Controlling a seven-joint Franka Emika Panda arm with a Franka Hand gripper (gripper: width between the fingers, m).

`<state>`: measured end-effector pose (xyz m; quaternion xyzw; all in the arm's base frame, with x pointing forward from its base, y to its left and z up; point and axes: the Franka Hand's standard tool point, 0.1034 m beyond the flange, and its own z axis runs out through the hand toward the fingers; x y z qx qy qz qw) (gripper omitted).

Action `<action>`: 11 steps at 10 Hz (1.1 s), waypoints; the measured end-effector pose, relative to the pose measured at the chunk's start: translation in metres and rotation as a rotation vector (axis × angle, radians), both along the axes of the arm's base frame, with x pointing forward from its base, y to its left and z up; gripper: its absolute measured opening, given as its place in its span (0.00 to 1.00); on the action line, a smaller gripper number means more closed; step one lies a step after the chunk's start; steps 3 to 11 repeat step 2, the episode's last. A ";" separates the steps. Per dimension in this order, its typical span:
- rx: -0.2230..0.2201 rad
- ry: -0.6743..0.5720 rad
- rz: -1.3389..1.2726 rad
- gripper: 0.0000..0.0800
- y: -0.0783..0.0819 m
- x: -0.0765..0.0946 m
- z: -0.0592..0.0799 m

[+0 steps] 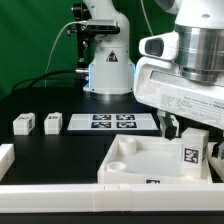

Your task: Assemble one leg

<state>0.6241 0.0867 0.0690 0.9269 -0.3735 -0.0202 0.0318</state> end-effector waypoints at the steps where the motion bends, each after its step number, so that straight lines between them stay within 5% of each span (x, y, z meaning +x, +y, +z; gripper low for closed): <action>1: 0.000 0.000 0.000 0.81 0.000 0.000 0.000; 11: 0.000 0.000 0.000 0.81 0.000 0.000 0.000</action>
Offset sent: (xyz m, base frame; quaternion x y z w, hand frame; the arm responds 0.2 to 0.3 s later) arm 0.0000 0.0000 0.0000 0.0000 0.0000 0.0000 1.0000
